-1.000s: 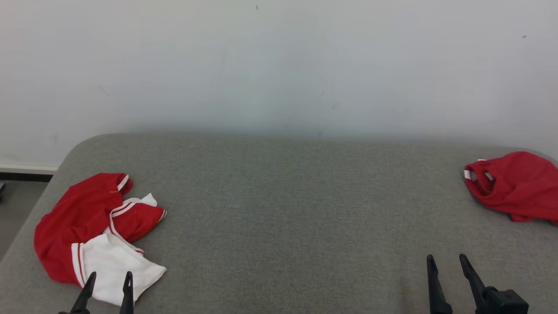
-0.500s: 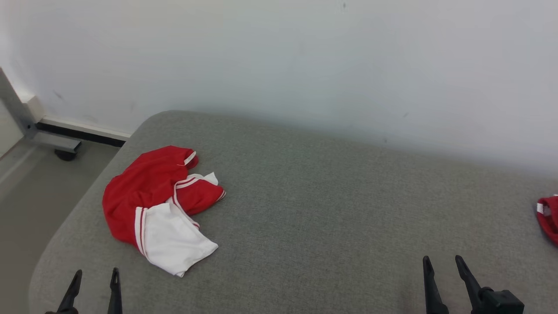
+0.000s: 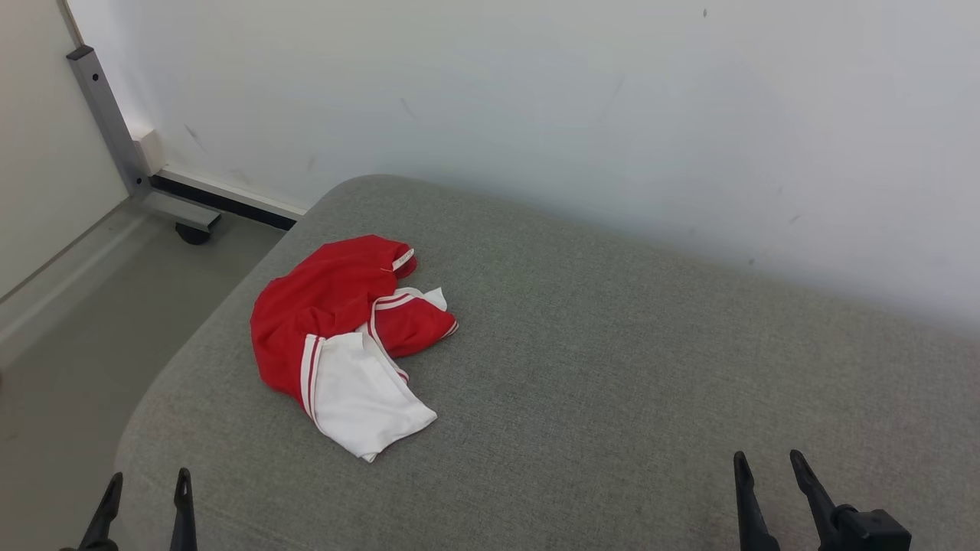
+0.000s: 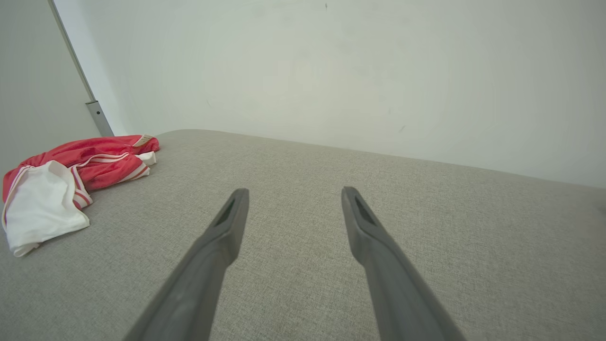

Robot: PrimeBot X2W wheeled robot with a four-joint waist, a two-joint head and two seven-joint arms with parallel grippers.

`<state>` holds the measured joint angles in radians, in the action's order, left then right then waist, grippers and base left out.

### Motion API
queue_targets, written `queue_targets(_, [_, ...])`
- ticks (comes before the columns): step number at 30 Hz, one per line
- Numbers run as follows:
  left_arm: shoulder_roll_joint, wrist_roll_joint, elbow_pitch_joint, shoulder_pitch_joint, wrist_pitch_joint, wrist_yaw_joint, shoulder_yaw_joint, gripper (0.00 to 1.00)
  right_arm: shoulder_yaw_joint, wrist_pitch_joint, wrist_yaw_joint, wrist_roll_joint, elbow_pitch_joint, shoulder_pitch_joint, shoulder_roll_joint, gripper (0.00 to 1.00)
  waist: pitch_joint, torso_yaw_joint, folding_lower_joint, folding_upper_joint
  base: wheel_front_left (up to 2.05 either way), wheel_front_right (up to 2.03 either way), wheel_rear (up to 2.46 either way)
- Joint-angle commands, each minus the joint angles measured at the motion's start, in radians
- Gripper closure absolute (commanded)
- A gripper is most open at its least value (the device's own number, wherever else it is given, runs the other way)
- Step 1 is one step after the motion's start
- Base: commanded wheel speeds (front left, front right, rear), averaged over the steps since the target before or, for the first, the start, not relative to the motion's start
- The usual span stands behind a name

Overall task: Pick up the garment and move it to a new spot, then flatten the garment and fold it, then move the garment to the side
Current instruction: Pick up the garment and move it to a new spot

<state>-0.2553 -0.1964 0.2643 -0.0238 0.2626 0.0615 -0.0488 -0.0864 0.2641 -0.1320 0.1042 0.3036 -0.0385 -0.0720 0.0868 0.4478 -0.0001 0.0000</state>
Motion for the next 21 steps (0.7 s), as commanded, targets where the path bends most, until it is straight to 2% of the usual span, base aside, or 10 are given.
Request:
queue_targets(1, [-0.002, -0.013, -0.003, -0.013, 0.003, -0.004, -0.003, 0.00, 0.002, 0.000, 0.002, 0.004, 0.001, 0.005, 0.005, 0.00, 0.000, 0.002, 0.0001, 0.0000, 0.00, 0.00, 0.00])
queue_targets(11, [-0.004, -0.034, -0.001, 0.004, 0.003, -0.014, -0.021, 0.00, 0.003, 0.000, 0.002, -0.002, 0.007, 0.012, -0.001, 0.00, -0.004, -0.030, 0.0001, 0.0000, 0.00, 0.00, 0.00])
queue_targets(21, [-0.063, -0.099, 0.040, 0.200, -0.027, 0.015, -0.056, 0.00, 0.008, 0.000, 0.002, -0.032, -0.020, 0.052, -0.020, 0.00, -0.083, -0.170, 0.0001, 0.0000, 0.00, 0.00, 0.00])
